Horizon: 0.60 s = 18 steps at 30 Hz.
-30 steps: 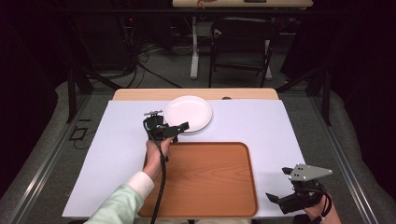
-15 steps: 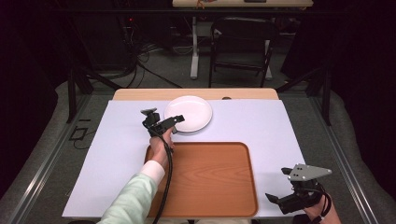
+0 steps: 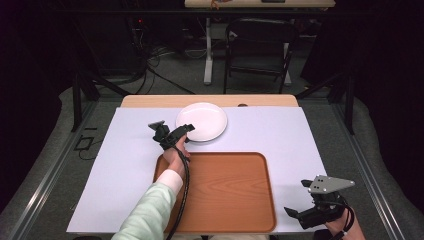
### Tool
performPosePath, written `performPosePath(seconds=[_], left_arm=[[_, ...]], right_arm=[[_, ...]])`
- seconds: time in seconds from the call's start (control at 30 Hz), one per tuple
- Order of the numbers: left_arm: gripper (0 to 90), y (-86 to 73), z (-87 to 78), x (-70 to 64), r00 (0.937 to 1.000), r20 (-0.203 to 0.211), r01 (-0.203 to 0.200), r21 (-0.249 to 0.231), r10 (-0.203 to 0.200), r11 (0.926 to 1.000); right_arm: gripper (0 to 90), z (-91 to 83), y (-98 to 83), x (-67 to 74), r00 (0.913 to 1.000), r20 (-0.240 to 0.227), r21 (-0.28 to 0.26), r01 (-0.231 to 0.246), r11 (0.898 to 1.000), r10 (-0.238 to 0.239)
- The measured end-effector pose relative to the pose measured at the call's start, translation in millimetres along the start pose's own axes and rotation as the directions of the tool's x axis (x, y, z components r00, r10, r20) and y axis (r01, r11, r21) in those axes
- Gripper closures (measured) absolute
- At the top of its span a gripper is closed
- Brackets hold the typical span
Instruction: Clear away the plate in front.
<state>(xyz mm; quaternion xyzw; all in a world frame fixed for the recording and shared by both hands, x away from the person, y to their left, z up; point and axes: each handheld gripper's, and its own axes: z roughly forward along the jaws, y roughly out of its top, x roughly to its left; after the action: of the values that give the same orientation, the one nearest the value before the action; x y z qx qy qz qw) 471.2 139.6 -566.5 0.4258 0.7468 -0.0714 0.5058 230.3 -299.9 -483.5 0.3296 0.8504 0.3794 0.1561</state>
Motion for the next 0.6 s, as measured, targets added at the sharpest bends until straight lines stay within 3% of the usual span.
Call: performPosePath(seconds=[0.1, 0.17, 0.33, 0.6], left_arm=[[29.2, -0.6, 2.1, 1.2, 0.9999, 0.005, 0.014, -0.008, -0.014, 0.9999], [33.7, -0.1, 5.6, 2.1, 0.9988, 0.013, 0.046, -0.01, -0.046, 0.9989], [39.0, -0.1, 8.0, 3.8, 0.9965, 0.017, 0.082, -0.027, -0.082, 0.9962], [59.9, -0.3, 10.2, 13.4, 0.9906, 0.023, 0.136, -0.042, -0.135, 0.9898]], right_arm=[[0.0, 0.0, 0.0, -0.1, 1.0, 0.0, 0.001, -0.001, 1.0, 0.001], [0.0, 0.4, 0.1, -0.1, 1.0, 0.0, 0.003, -0.001, 1.0, 0.001], [0.0, 0.3, -0.2, -0.6, 1.0, 0.0, 0.003, -0.003, 1.0, 0.003], [0.0, 1.5, 0.6, -0.5, 1.0, -0.003, 0.012, -0.003, 1.0, 0.003]])
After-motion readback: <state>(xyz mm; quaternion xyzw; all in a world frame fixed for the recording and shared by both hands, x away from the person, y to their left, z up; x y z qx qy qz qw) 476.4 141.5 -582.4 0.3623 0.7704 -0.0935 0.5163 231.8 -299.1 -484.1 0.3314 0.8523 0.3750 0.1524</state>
